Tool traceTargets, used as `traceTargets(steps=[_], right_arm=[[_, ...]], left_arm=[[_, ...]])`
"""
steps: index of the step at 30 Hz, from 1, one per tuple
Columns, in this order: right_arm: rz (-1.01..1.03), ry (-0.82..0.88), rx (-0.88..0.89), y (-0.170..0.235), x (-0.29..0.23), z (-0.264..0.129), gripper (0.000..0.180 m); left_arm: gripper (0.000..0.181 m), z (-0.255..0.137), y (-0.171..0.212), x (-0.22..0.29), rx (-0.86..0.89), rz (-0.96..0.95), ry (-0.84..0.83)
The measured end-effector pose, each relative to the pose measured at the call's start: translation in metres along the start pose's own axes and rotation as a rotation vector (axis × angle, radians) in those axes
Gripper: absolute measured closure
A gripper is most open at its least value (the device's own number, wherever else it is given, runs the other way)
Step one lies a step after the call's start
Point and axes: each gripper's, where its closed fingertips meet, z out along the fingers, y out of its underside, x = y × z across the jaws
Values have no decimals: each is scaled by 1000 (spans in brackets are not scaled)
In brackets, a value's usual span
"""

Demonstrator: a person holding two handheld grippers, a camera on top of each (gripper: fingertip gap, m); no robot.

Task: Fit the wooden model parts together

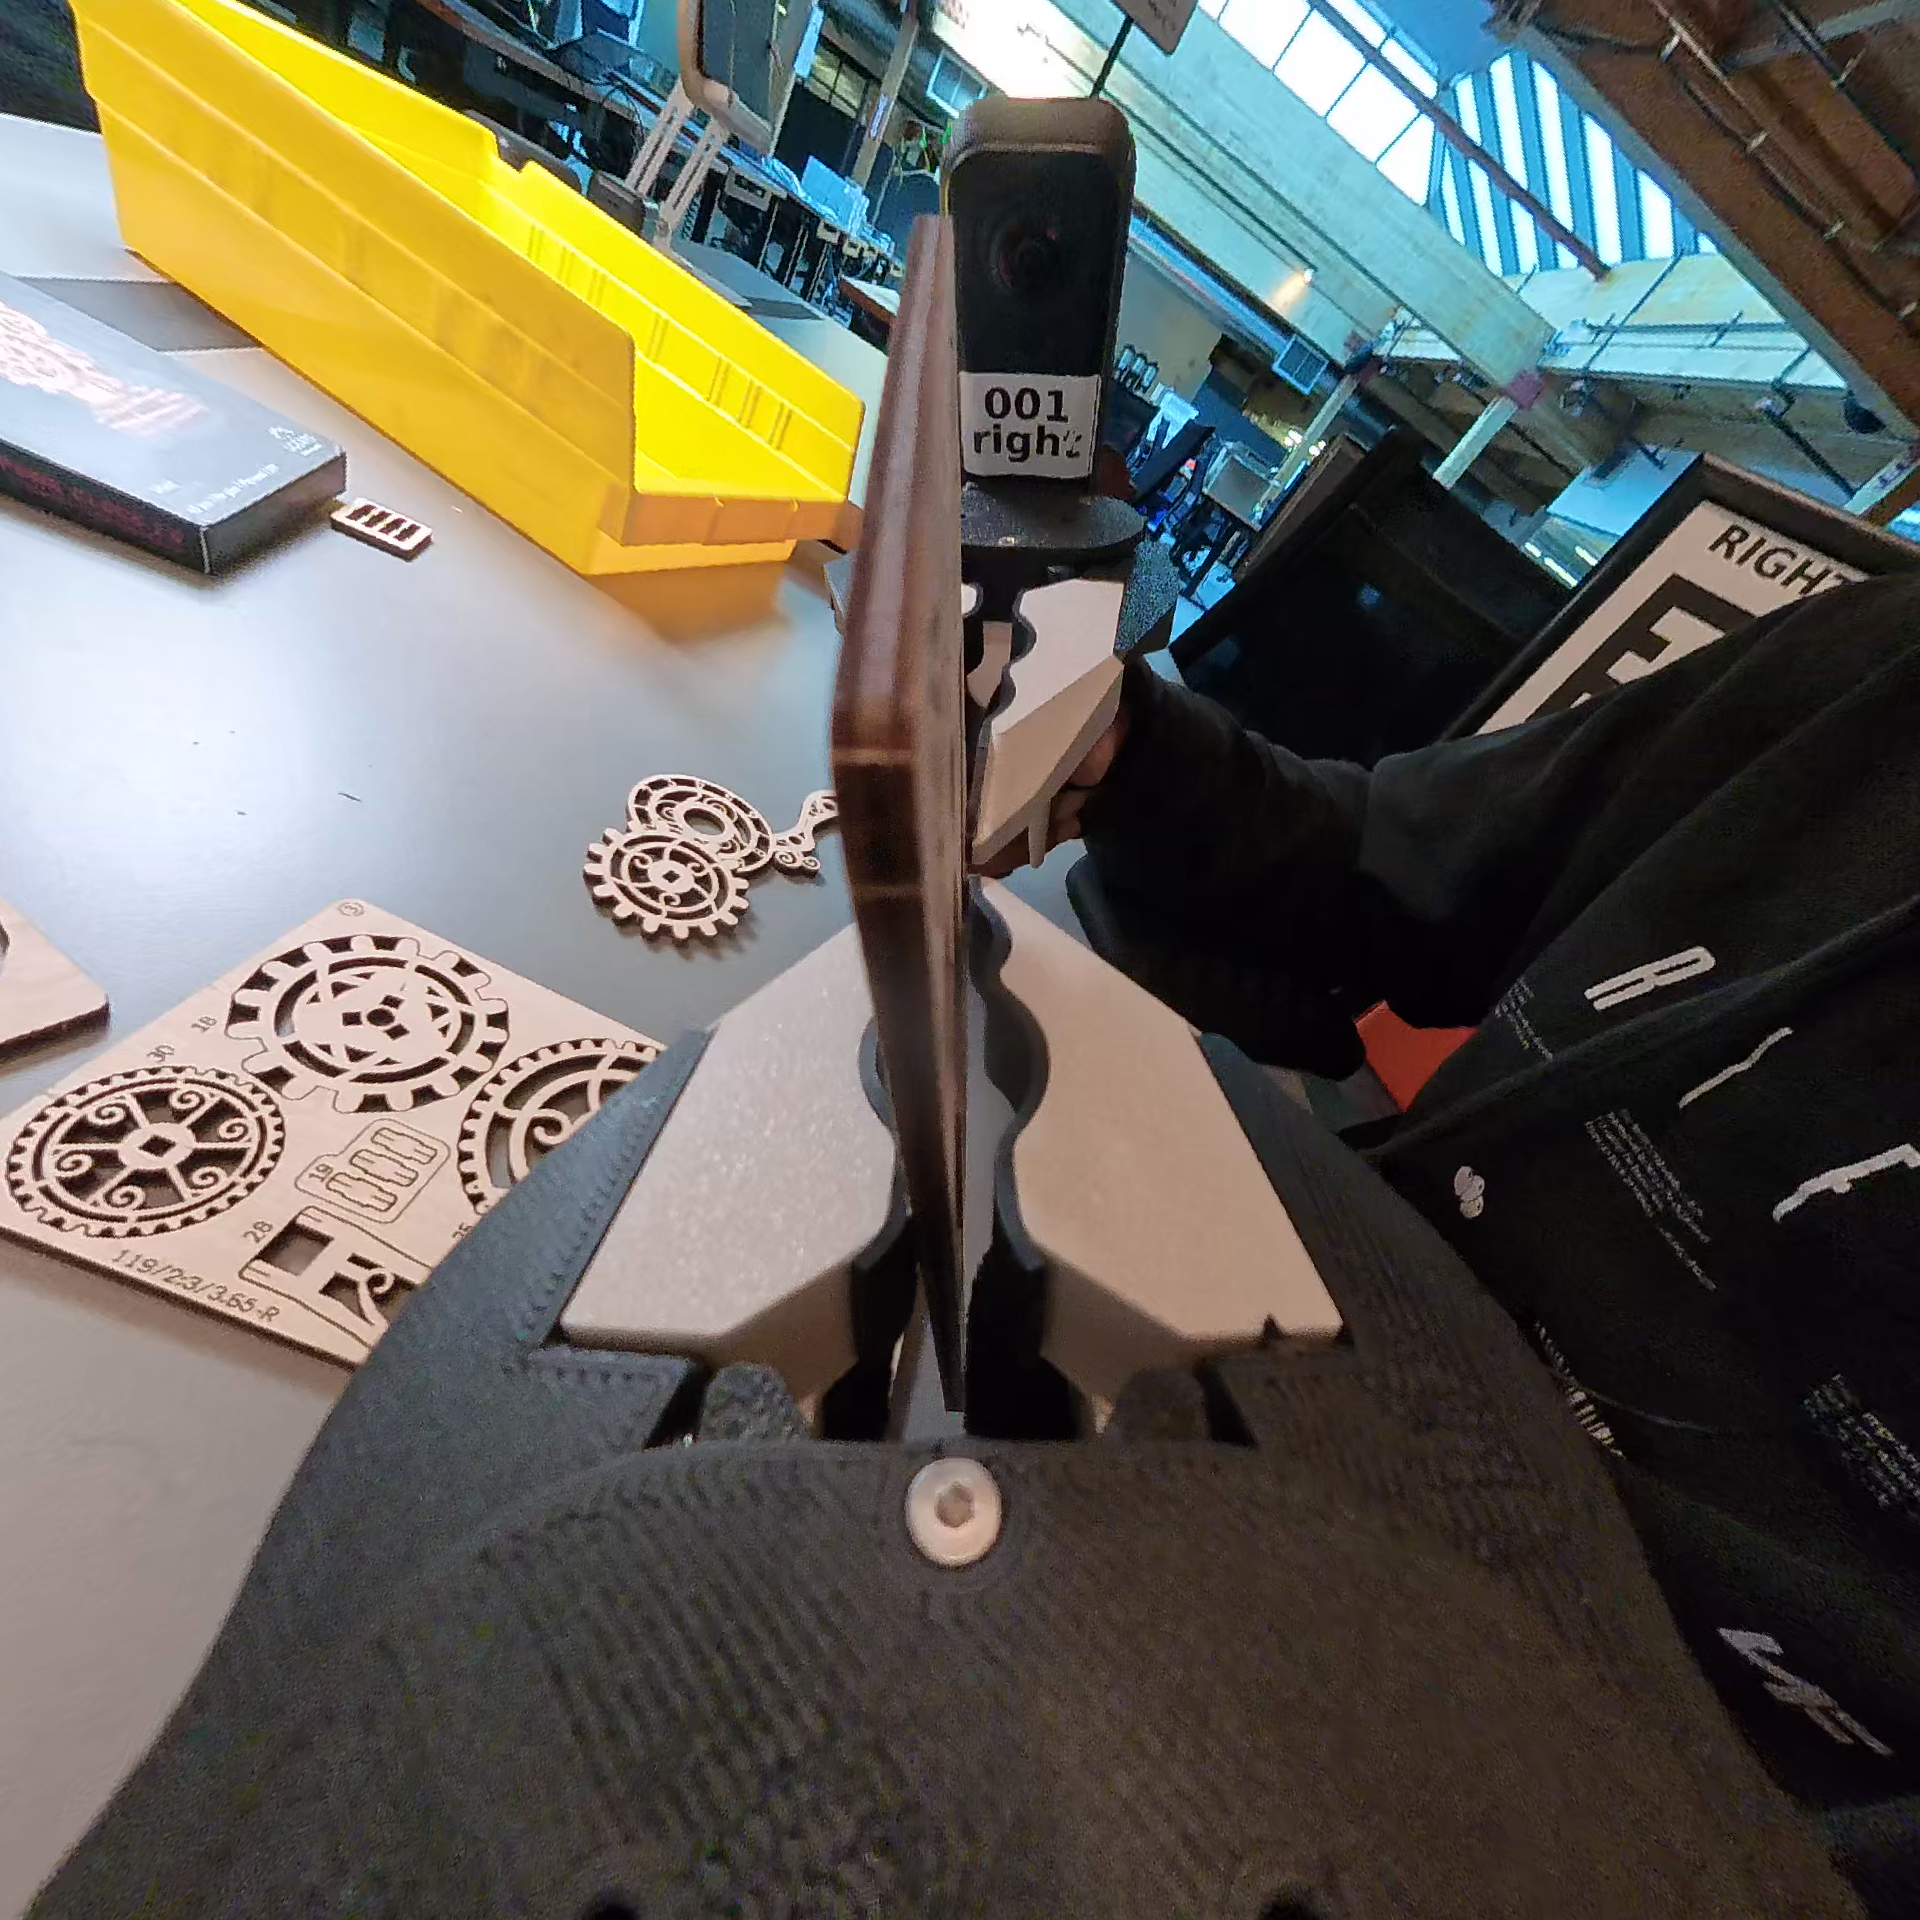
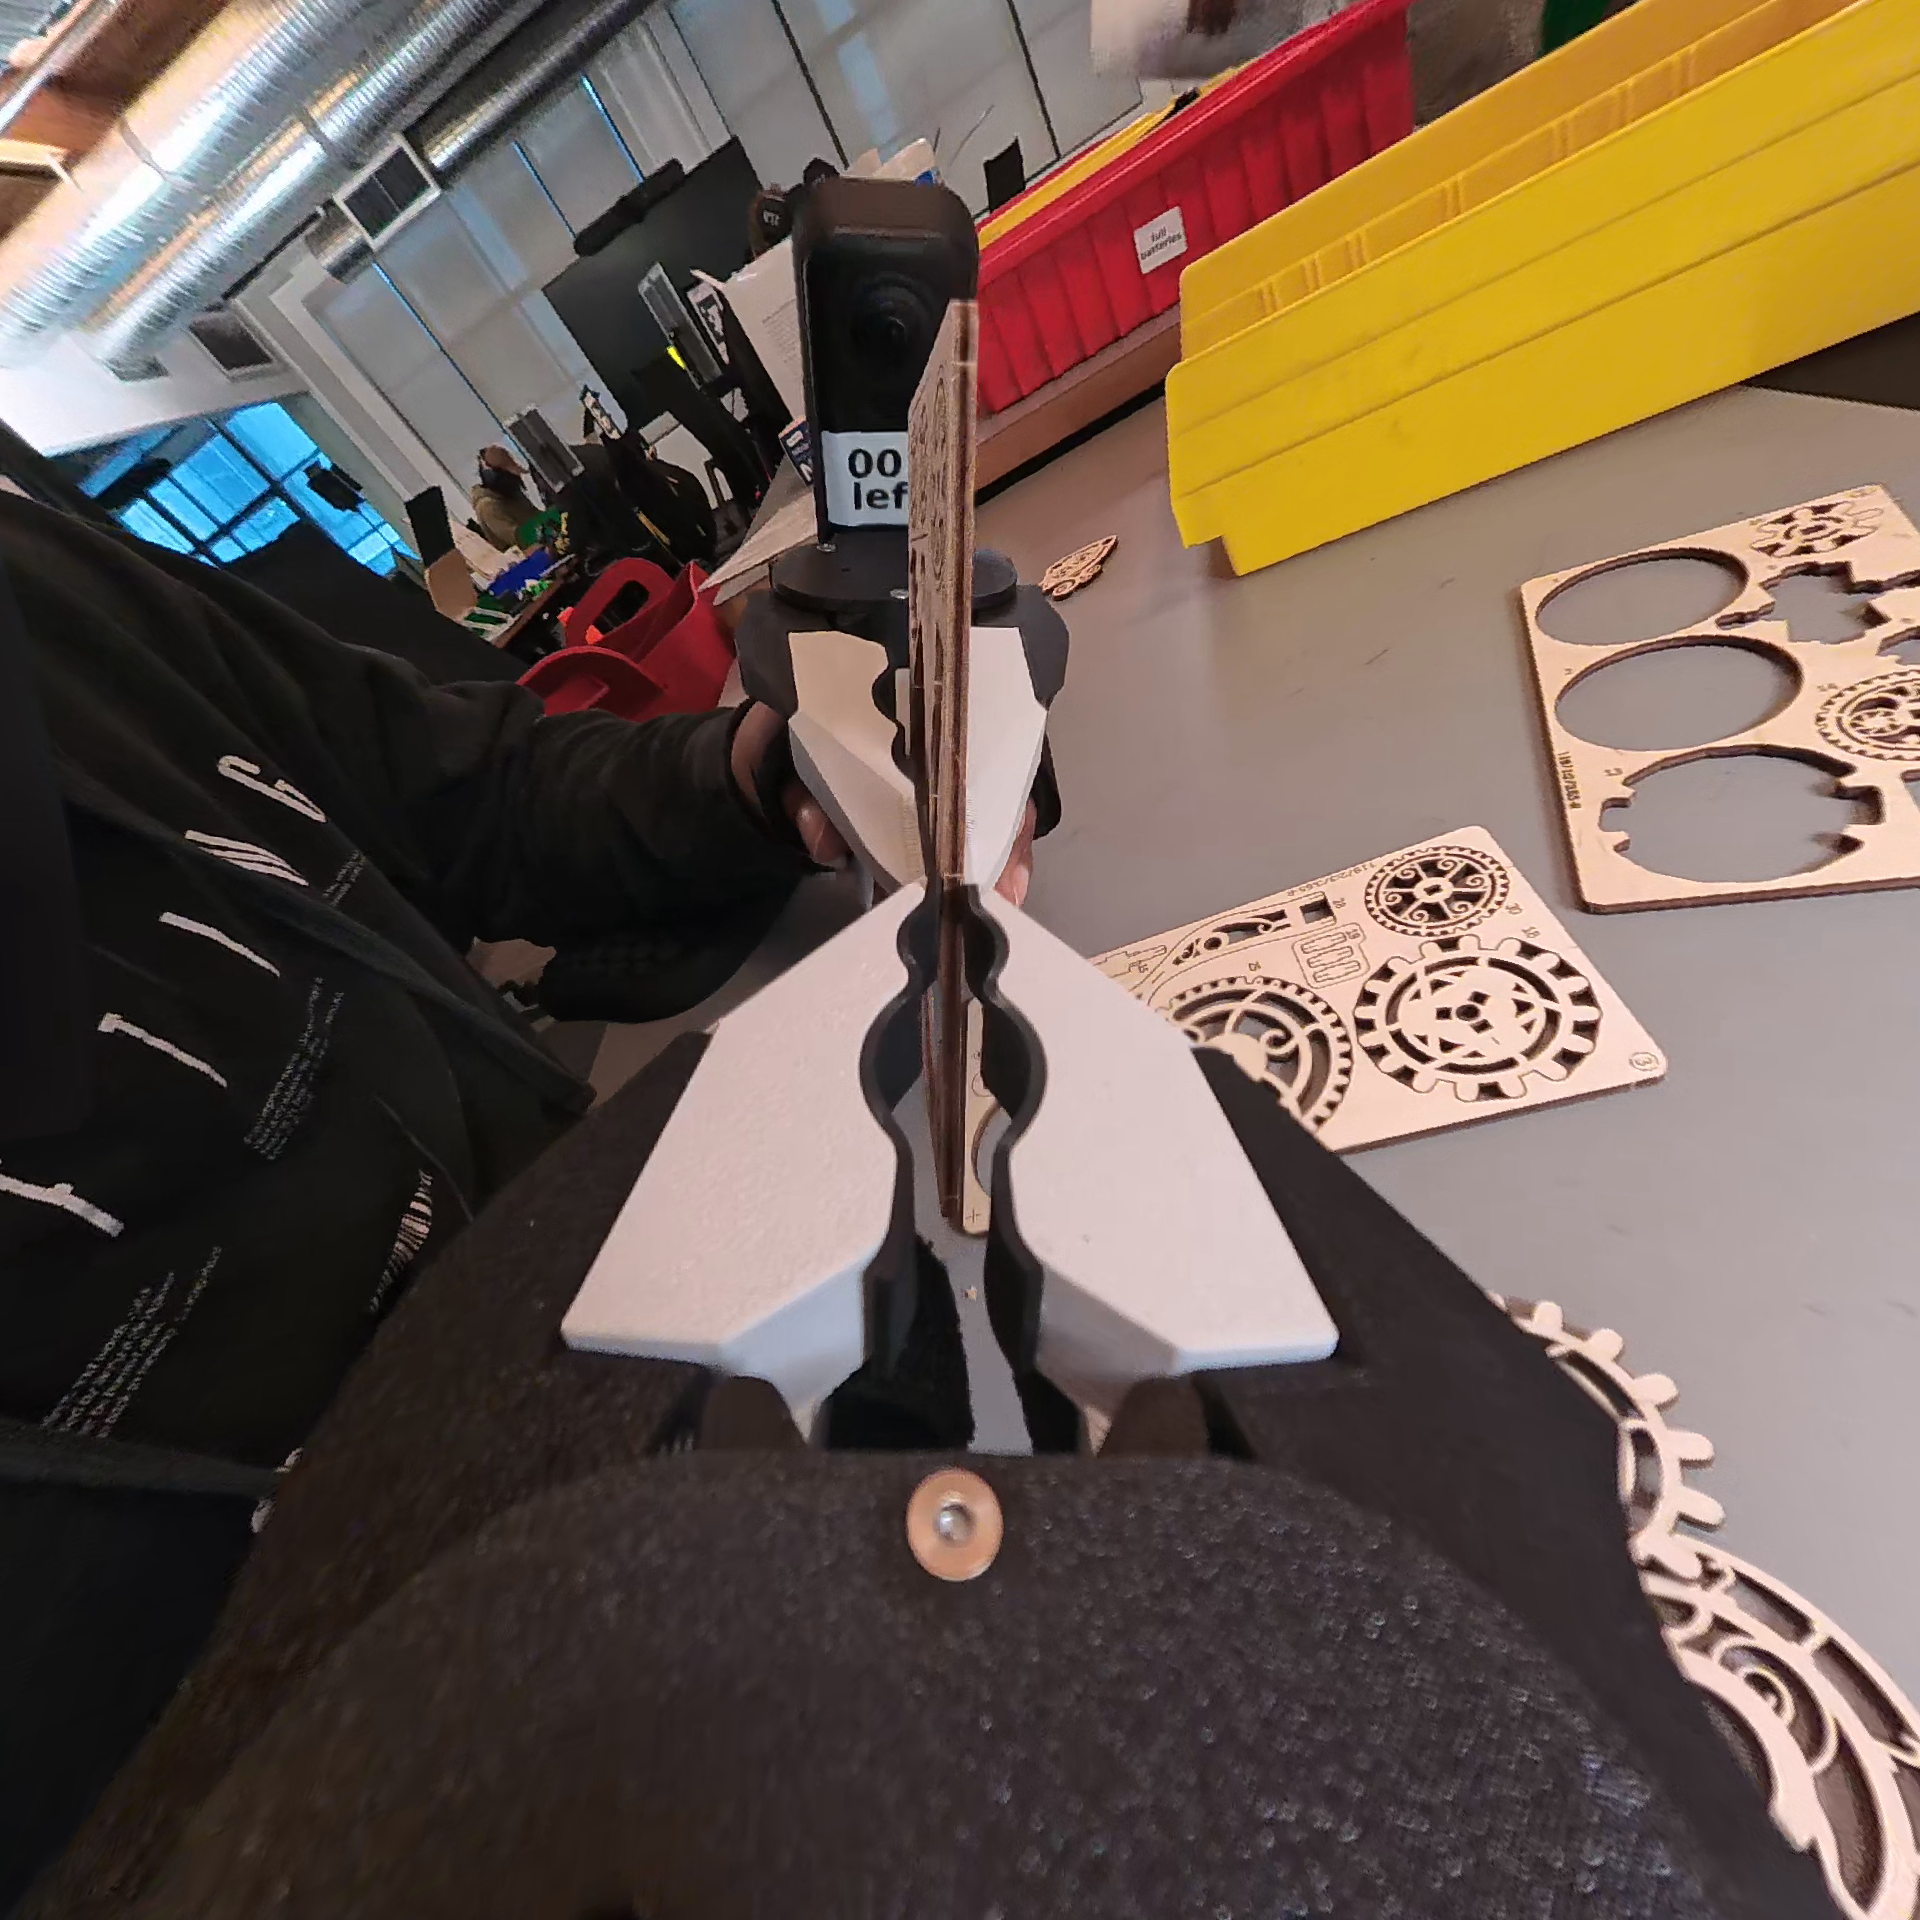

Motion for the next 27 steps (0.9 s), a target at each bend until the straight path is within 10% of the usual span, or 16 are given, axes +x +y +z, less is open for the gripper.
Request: traceTargets(steps=[27], right_arm=[[-238, 316, -29, -4, 15, 6, 179]], left_arm=[[179, -4, -4, -10, -15, 40, -135]])
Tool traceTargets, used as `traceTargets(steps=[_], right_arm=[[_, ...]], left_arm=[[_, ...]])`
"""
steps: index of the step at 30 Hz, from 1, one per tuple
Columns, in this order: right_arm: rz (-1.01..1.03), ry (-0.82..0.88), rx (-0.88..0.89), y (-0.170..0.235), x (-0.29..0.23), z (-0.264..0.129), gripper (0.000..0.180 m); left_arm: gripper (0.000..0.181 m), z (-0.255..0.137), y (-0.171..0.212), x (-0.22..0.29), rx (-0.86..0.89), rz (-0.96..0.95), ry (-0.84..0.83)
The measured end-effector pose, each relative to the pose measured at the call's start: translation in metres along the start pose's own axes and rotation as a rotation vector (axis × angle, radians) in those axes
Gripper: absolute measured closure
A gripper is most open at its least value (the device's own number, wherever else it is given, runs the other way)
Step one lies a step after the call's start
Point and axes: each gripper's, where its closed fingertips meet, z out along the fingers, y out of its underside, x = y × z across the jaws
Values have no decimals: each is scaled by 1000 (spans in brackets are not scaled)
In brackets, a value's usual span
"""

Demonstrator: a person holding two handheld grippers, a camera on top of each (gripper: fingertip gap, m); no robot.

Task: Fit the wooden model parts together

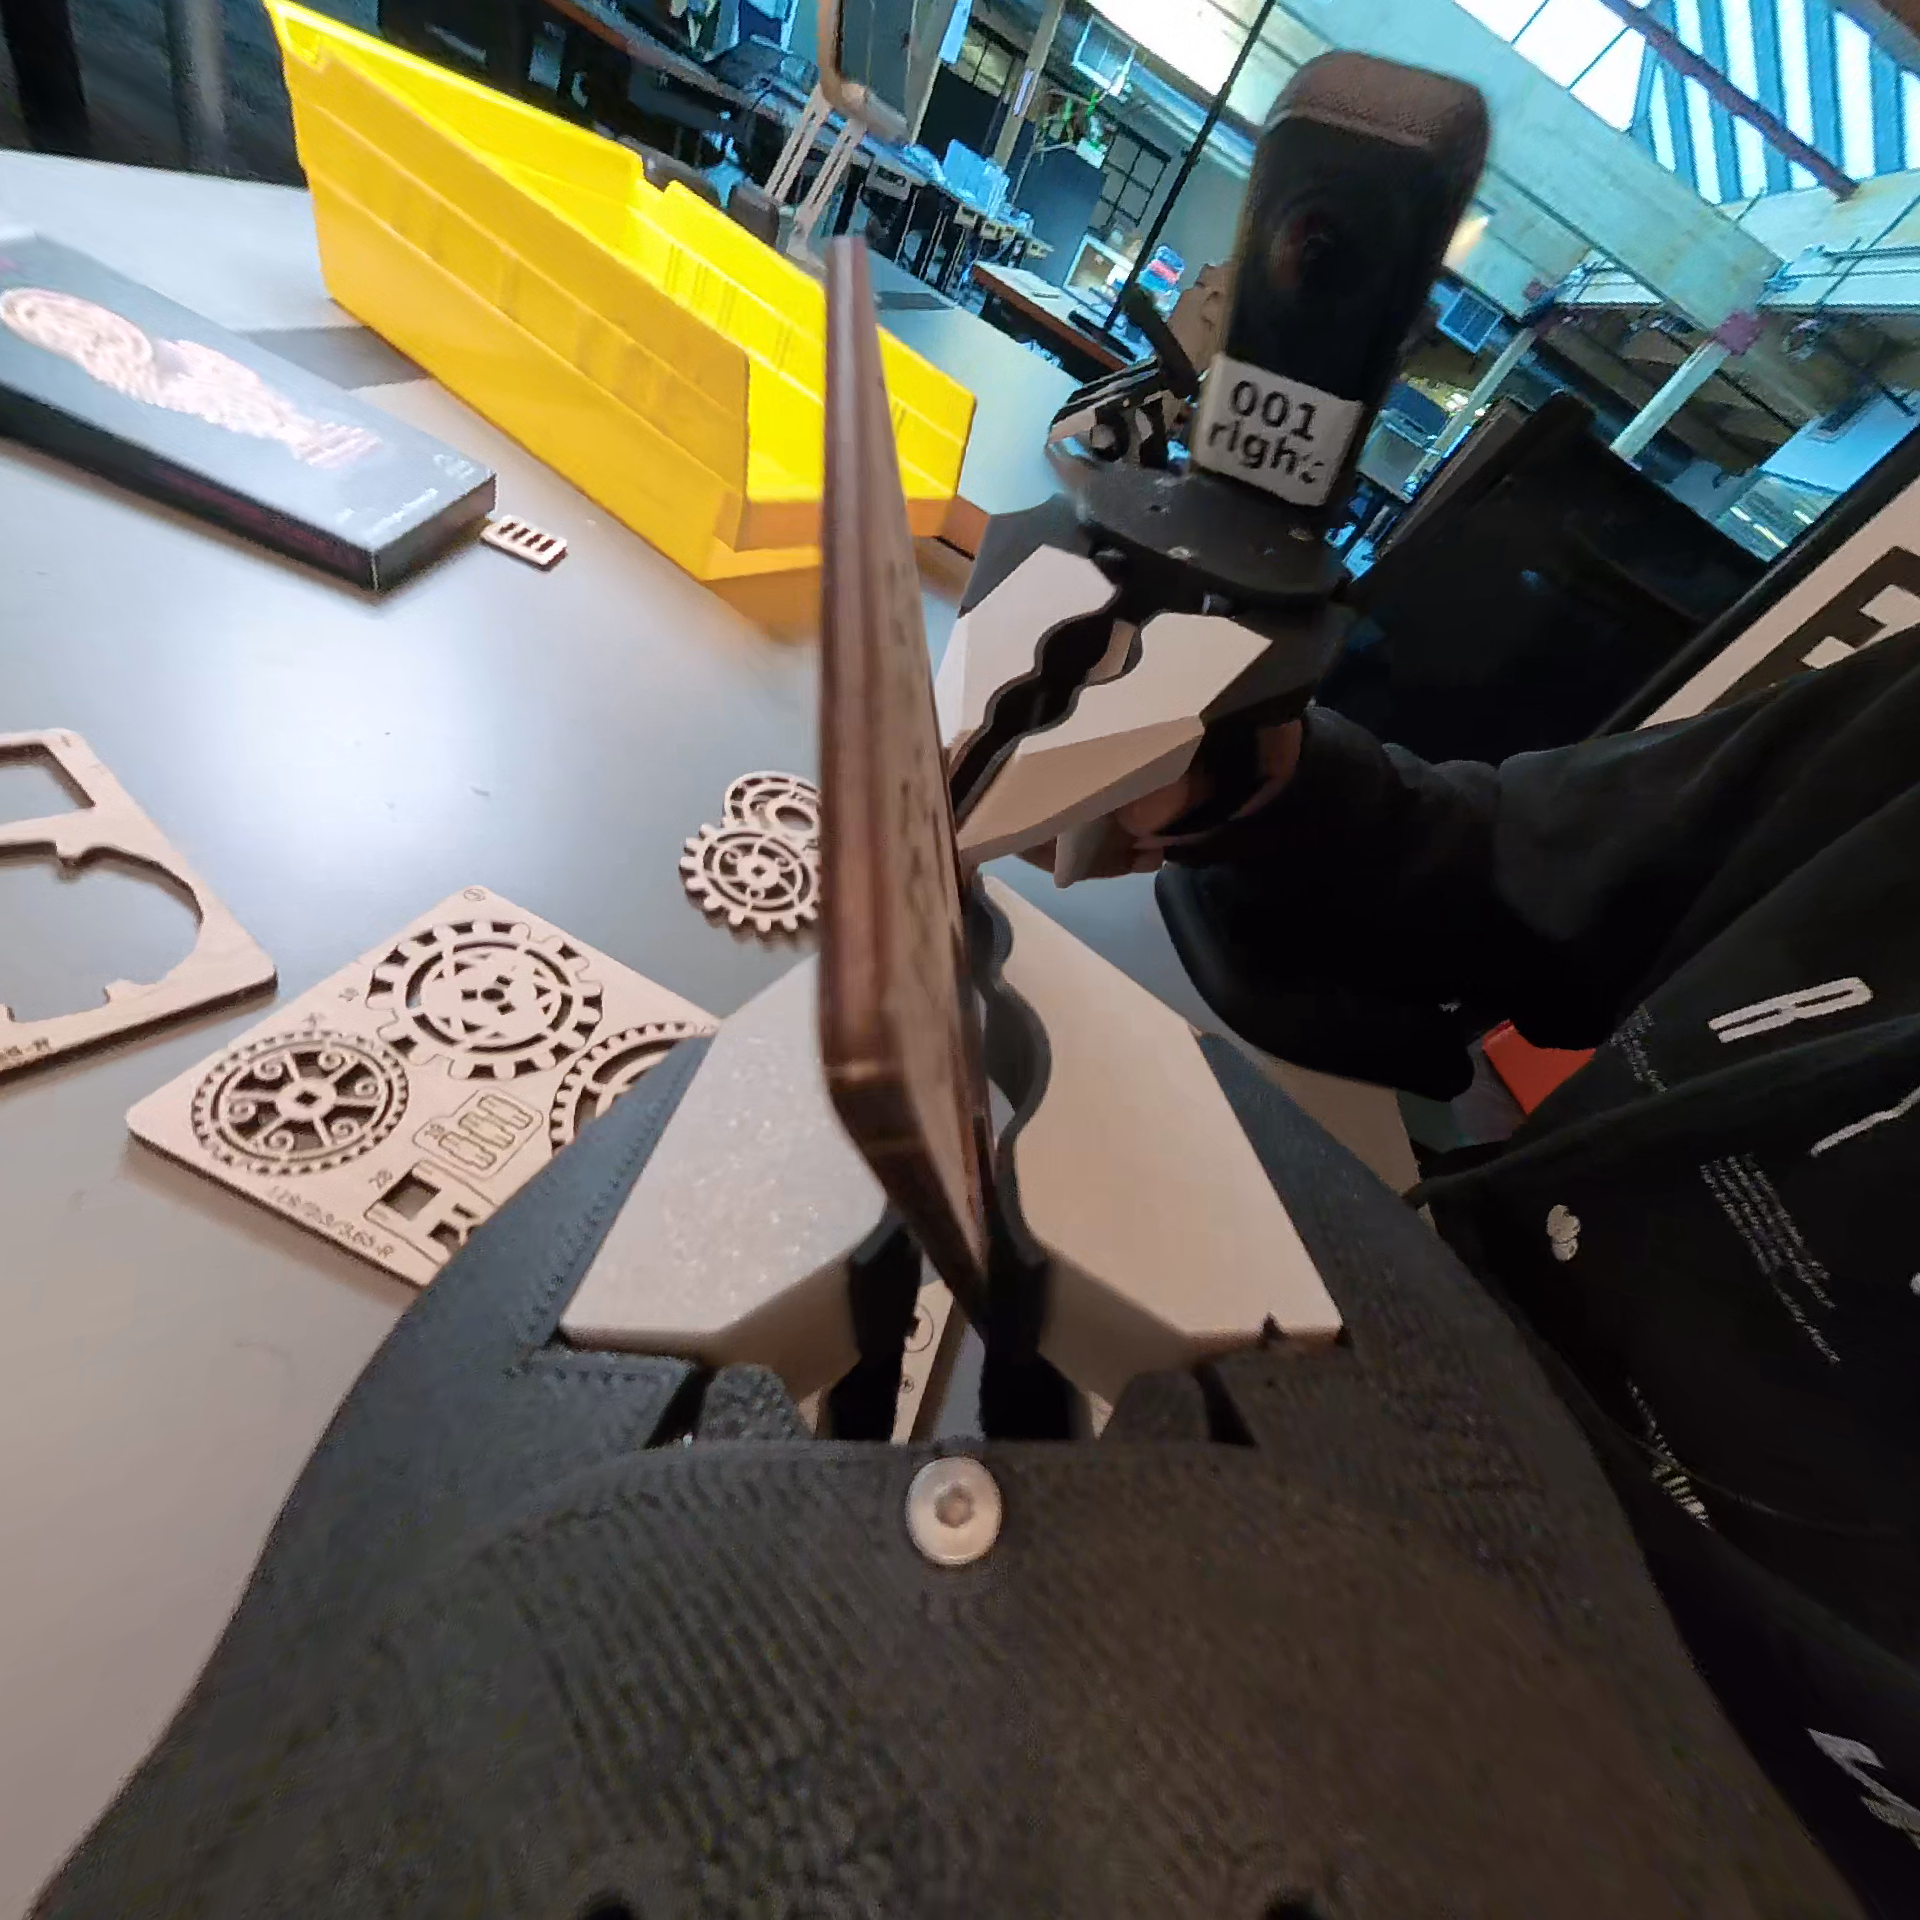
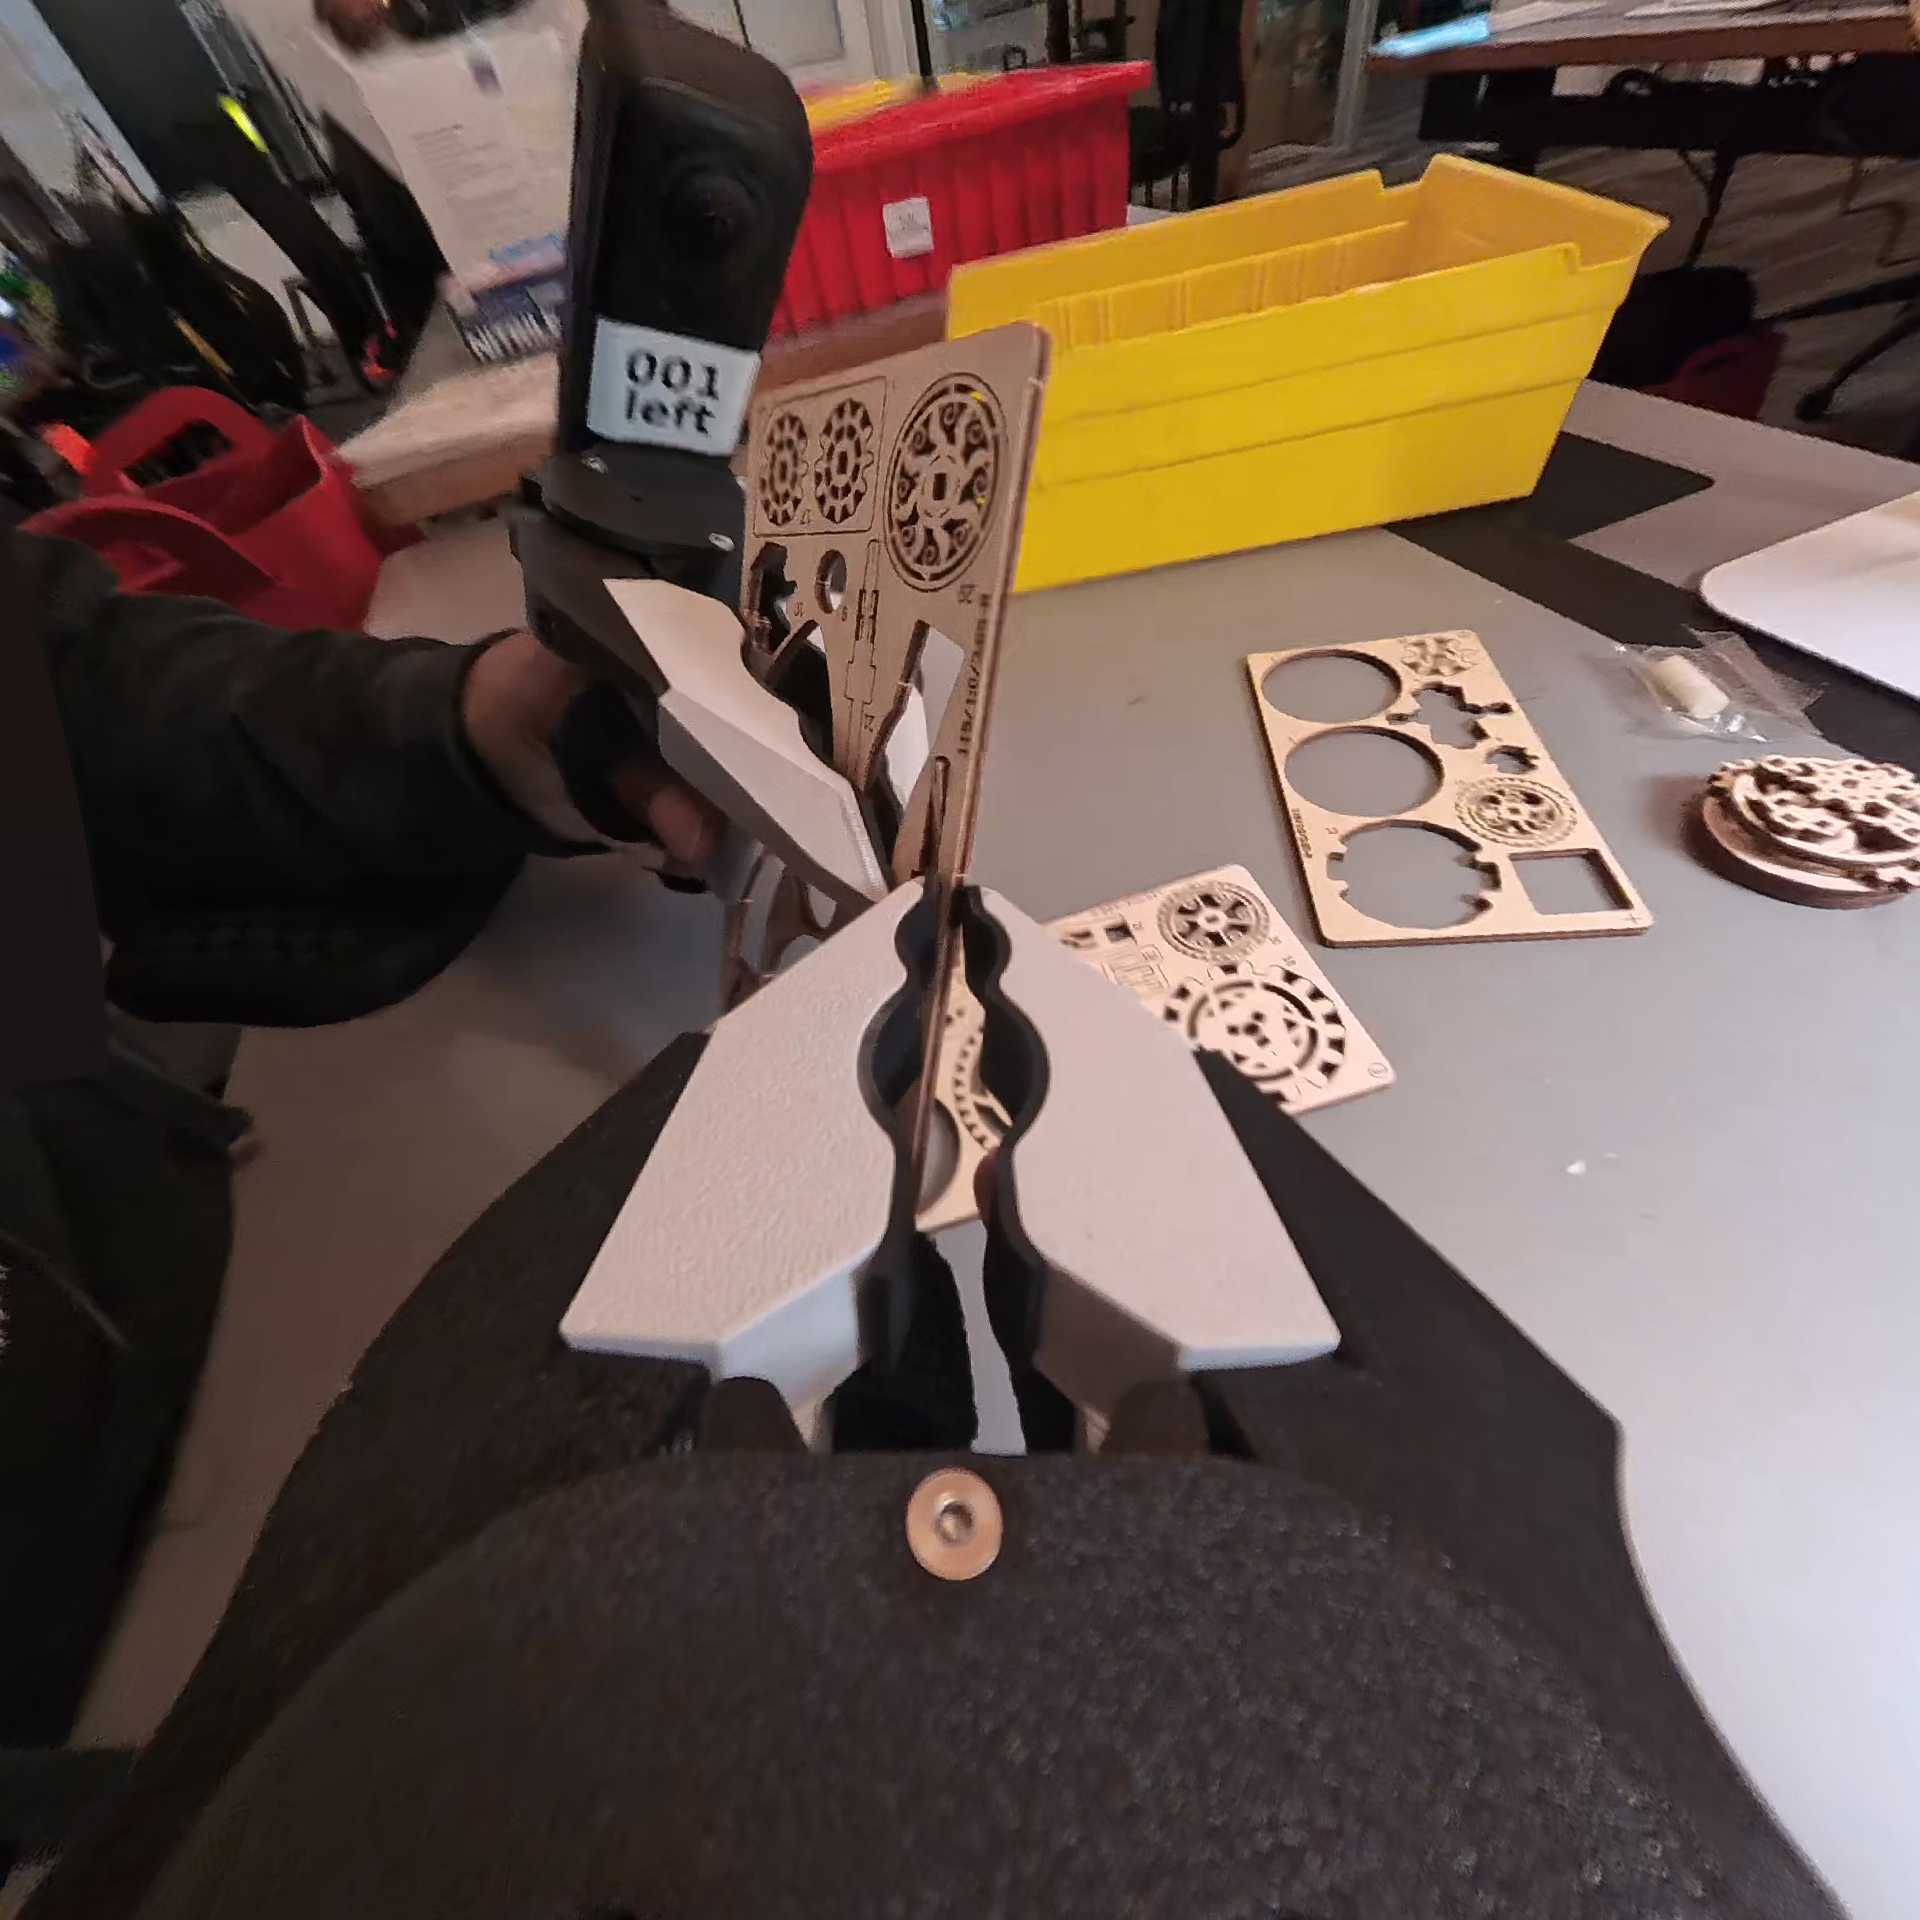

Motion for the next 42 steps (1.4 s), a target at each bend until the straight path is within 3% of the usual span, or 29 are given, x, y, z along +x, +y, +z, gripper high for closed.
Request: traceTargets(steps=[12, 42], right_arm=[[64, -55, 94, -16, -1, -5, 171], [43, -108, 48, -7, -6, -7, 177]], left_arm=[[179, 4, 1, 3, 26, -86, 72], [180, 6, 11, 8, -65, -46, 71]])
